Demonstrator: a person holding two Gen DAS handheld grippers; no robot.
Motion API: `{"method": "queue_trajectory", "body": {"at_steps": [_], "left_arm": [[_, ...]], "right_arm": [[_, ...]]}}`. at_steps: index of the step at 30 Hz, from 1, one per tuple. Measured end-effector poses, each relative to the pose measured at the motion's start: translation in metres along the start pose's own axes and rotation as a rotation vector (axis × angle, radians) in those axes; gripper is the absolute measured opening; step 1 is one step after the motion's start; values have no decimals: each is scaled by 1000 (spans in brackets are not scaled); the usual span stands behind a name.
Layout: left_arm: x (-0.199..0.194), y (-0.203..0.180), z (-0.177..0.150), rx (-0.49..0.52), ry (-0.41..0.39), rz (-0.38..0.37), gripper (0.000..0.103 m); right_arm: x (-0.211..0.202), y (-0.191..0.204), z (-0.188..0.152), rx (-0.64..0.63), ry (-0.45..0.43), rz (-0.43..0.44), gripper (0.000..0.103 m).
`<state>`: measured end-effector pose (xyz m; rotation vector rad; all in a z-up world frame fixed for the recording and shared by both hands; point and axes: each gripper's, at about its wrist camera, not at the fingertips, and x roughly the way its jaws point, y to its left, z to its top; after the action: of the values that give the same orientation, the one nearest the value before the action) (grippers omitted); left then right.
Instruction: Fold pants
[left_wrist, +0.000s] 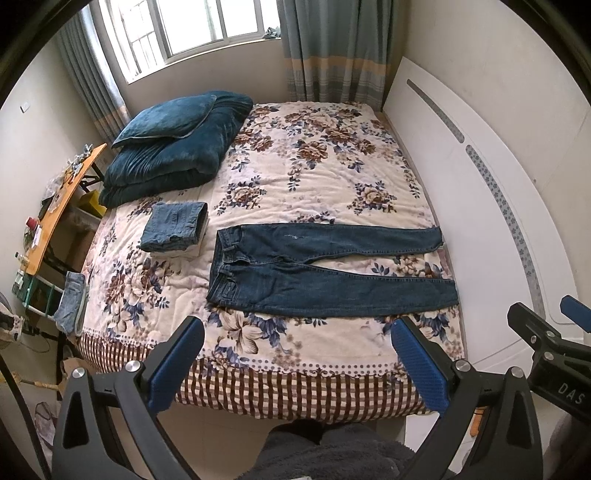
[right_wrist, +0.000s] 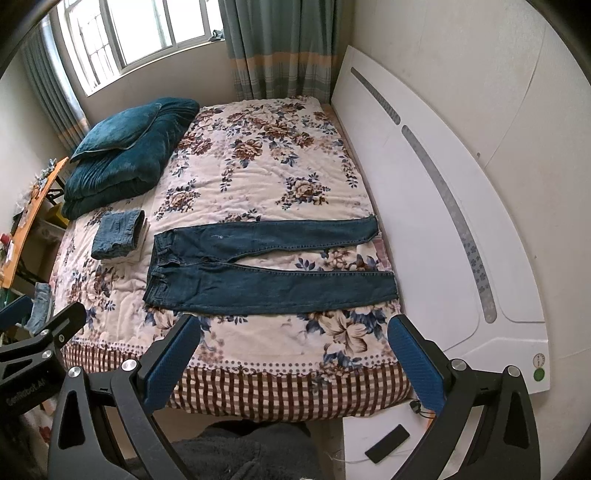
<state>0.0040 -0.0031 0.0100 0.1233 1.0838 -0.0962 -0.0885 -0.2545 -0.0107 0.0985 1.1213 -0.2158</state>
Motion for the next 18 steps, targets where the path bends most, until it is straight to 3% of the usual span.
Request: {"method": "queue_trajectory", "body": {"at_steps": [18], "left_arm": [[-2, 6, 9, -6, 5, -2, 103]], "right_arm": [[-5, 10, 2, 5, 9, 20, 103]]}}
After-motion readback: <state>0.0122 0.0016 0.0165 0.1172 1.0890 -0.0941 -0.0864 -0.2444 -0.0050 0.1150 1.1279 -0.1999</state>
